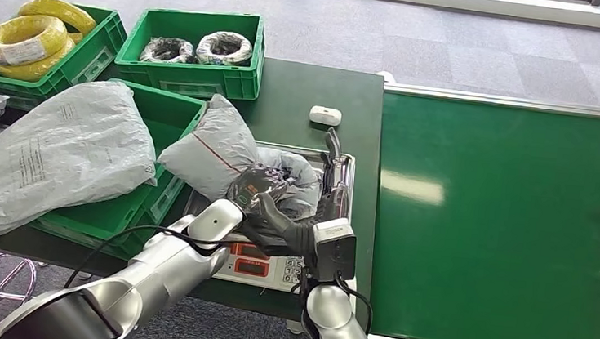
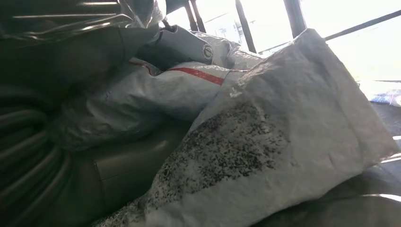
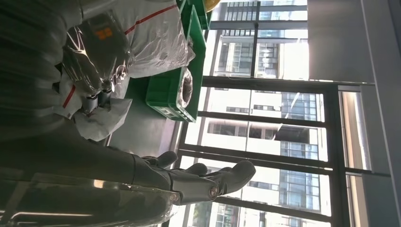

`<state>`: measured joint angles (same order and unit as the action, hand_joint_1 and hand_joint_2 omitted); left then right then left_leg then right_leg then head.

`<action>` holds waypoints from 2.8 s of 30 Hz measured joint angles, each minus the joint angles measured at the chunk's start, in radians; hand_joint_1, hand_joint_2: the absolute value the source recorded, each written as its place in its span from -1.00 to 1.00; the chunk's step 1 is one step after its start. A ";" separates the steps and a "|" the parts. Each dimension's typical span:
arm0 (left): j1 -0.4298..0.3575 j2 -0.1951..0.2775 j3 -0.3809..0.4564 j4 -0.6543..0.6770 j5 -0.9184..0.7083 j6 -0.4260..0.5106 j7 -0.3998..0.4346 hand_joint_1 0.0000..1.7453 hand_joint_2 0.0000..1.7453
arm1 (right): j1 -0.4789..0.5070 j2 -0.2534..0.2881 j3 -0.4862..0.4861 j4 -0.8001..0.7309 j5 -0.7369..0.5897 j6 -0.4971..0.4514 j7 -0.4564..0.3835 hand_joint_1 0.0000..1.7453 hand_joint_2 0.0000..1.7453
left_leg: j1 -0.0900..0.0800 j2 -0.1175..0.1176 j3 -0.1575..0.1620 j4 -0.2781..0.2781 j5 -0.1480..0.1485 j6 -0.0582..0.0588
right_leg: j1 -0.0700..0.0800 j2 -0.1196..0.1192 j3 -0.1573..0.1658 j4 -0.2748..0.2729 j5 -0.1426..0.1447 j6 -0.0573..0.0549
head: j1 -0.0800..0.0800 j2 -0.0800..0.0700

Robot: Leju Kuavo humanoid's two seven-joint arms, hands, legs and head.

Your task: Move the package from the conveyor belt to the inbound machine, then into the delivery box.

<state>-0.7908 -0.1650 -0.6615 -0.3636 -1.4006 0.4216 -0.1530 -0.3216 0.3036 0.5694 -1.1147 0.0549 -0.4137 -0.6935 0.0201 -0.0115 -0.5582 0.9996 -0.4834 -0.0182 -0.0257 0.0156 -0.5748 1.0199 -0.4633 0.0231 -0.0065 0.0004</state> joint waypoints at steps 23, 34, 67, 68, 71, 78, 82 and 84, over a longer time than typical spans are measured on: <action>0.039 0.065 0.433 -0.500 0.668 0.269 -0.284 0.71 1.00 | 0.032 -0.015 0.031 0.001 -0.049 -0.112 0.001 -1.00 1.00 | 0.000 0.000 -0.018 0.001 0.002 0.000 | 0.000 0.000 -0.019 0.001 0.001 0.000 | 0.000 0.000; 0.021 0.070 0.724 -0.571 0.465 0.270 -0.299 0.40 1.00 | 0.043 -0.017 0.027 0.001 -0.036 -0.117 0.004 -1.00 1.00 | 0.000 0.001 -0.019 0.001 0.002 -0.001 | 0.000 0.001 -0.021 0.001 0.001 0.000 | 0.000 0.000; -0.062 0.316 0.912 -0.300 -0.157 0.270 0.268 -1.00 1.00 | 0.065 -0.017 0.010 -0.003 0.003 -0.093 0.042 -1.00 1.00 | 0.001 0.003 -0.020 0.001 0.002 -0.001 | 0.001 0.003 -0.022 0.001 0.001 -0.001 | 0.000 0.000; -0.060 0.312 0.912 -0.305 -0.157 0.270 0.257 -1.00 1.00 | 0.065 -0.017 0.010 -0.003 0.003 -0.091 0.041 -1.00 1.00 | 0.001 0.003 -0.020 0.001 0.002 -0.001 | 0.001 0.003 -0.022 0.001 0.001 -0.001 | 0.000 0.000; -0.057 0.300 0.913 -0.323 -0.154 0.270 0.234 -1.00 1.00 | 0.065 -0.017 0.010 -0.003 0.004 -0.090 0.041 -1.00 1.00 | 0.001 0.003 -0.020 0.001 0.002 -0.001 | 0.000 0.003 -0.022 0.001 0.001 -0.001 | 0.000 0.000; -0.045 0.261 0.945 -0.393 -0.054 0.271 0.040 -1.00 1.00 | 0.065 -0.017 0.009 -0.003 0.007 -0.090 0.041 -1.00 1.00 | 0.001 0.002 -0.020 0.001 0.002 -0.001 | 0.000 0.003 -0.023 0.001 0.001 -0.001 | 0.000 0.000; -0.049 0.203 1.030 -0.476 0.041 0.272 -0.150 -1.00 1.00 | 0.066 -0.017 0.009 -0.003 0.011 -0.090 0.041 -1.00 1.00 | 0.001 0.003 -0.020 0.001 0.002 -0.001 | 0.000 0.003 -0.023 0.001 0.001 -0.001 | 0.000 0.000; -0.056 0.177 1.064 -0.505 0.081 0.272 -0.215 -1.00 1.00 | 0.066 -0.017 0.008 -0.003 0.011 -0.088 0.041 -1.00 1.00 | 0.001 0.003 -0.020 0.001 0.002 -0.001 | 0.000 0.003 -0.023 0.001 0.001 -0.001 | 0.000 0.000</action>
<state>-0.8471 0.0120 0.4022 -0.8682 -1.3193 0.6931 -0.3680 -0.2559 0.2861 0.5773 -1.1178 0.0662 -0.5017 -0.6521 0.0208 -0.0089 -0.5783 1.0008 -0.4818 -0.0191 -0.0253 0.0188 -0.5974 1.0211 -0.4623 0.0226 -0.0062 0.0004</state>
